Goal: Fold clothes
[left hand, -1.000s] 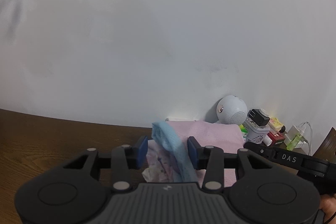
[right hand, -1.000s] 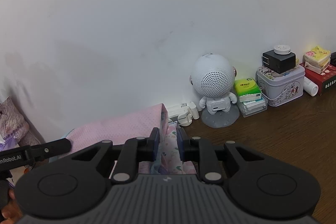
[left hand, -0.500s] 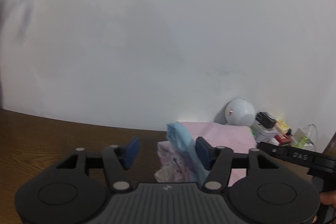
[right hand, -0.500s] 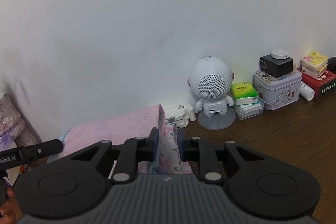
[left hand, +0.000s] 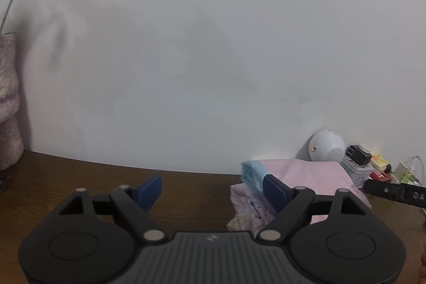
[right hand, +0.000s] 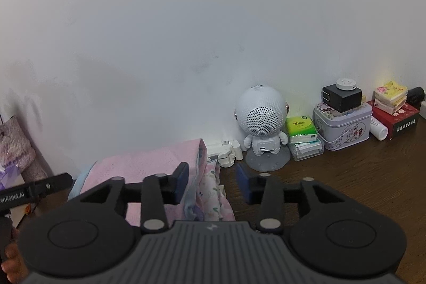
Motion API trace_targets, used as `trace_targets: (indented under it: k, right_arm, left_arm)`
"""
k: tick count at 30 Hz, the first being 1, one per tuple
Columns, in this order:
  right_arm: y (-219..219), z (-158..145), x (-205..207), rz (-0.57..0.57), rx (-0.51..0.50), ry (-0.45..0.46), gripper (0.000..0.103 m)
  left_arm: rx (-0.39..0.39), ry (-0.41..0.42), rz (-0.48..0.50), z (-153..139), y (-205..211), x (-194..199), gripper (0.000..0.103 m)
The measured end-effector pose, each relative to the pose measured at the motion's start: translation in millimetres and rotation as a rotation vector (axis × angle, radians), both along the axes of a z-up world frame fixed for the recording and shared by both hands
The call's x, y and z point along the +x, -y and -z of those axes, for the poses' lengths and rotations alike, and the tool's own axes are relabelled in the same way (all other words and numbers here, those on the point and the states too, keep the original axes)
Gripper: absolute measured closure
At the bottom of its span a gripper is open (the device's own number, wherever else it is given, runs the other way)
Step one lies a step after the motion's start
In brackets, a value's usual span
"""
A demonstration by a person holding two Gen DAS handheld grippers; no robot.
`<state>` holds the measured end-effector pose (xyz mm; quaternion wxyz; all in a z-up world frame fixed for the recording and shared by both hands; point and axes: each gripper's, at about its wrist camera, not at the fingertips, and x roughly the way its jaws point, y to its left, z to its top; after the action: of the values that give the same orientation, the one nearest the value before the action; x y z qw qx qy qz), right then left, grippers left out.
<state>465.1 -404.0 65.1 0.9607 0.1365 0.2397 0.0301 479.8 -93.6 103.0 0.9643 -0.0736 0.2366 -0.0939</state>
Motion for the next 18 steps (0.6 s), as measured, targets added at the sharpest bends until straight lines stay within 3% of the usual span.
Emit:
trace_targets:
  k: [7, 9, 12, 18]
  right_arm:
    - [-6.5, -1.1, -13.9, -0.026, -0.026, 0.021, 0.024]
    - [-8.9, -2.2, -18.0, -0.031, -0.035, 0.031, 0.018]
    - [-13.6, -1.6, -23.1, -0.044, -0.043, 0.033, 0.001]
    - [-23.7, 0.7, -34.1, -0.075, -0.062, 0.040, 0.000]
  left_arm:
    - [0.014, 0.017, -0.017, 1.2, -6.3, -11.3, 0.010]
    - [0.010, 0.021, -0.025, 1.9, -6.9, -14.7, 0.007]
    - [0.005, 0.030, -0.034, 3.8, -5.5, -18.5, 0.005]
    - [0.051, 0.043, -0.012, 6.0, 4.3, -27.9, 0.000]
